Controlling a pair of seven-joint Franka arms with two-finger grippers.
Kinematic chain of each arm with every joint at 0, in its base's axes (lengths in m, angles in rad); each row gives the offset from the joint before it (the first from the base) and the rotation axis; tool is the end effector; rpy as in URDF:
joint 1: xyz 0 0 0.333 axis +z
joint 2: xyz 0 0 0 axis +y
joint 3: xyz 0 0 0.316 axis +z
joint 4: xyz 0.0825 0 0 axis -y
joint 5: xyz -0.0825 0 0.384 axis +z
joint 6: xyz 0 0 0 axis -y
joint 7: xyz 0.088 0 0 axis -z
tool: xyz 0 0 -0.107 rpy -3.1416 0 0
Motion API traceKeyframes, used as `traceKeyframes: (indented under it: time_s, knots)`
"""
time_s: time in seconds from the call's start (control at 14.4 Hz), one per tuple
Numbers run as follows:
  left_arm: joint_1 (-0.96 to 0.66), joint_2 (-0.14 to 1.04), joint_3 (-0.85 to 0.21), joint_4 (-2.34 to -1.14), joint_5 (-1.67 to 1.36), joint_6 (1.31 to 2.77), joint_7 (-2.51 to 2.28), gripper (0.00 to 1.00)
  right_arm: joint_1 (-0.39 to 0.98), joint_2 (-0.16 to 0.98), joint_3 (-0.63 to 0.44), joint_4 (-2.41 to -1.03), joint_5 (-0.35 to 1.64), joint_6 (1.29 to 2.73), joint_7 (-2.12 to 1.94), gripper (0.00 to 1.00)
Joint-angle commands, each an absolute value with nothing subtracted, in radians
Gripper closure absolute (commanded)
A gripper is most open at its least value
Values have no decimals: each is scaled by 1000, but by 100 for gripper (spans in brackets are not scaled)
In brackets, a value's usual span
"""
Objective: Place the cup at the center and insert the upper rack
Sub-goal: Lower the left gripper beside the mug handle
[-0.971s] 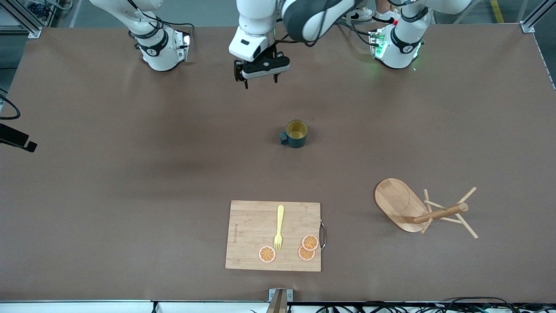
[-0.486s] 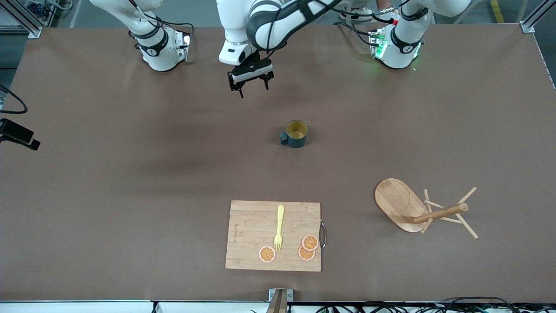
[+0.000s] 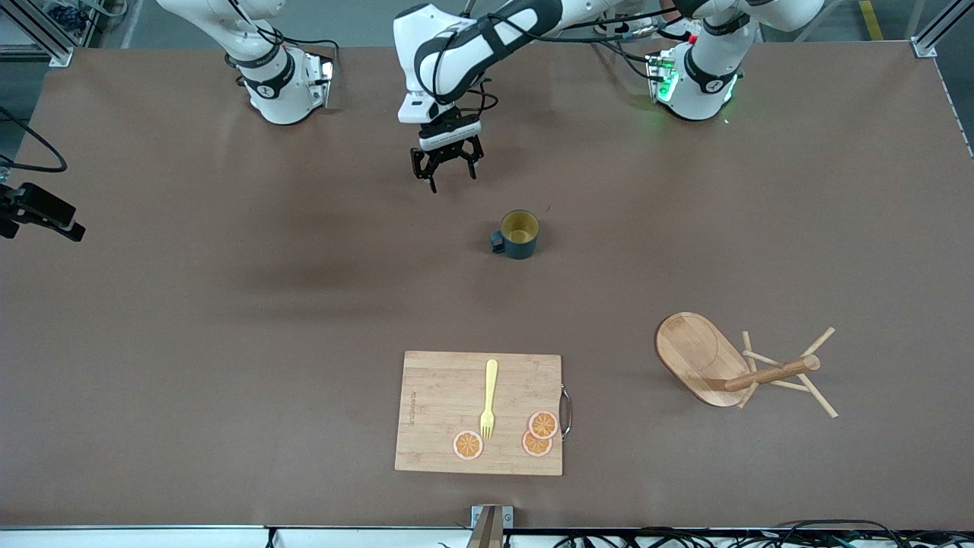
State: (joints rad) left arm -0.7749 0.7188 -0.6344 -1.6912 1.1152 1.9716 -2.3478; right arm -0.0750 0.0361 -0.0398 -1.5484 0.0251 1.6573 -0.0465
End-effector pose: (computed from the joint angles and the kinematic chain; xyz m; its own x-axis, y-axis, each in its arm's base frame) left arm 0.2071 -0.6290 0.2290 0.7622 0.3641 0.5353 0.3796 -0.9211 0.0861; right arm 0.5710 -0.0629 0.6228 0.9948 -0.0700 0.0738 -0.0687 -0.9974 -0.0202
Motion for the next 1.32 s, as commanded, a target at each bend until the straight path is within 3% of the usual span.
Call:
traceKeyframes:
  time_s: [0.0,0.49,1.25]
  knots:
    - [-819,713,-591,-1715,1190,1925,-2403,0,-75,6,-40,-1586,12,1654,-58,0]
    - [-1067,752,-306,-1713,1236,1885,-2485,0,-77,12,-40,-1580,11,1643,-66,0]
    - [-1072,844,-275,-1648,1408,1836,-2468,0,-72,14,-41,-1577,11,1652,-64,0]
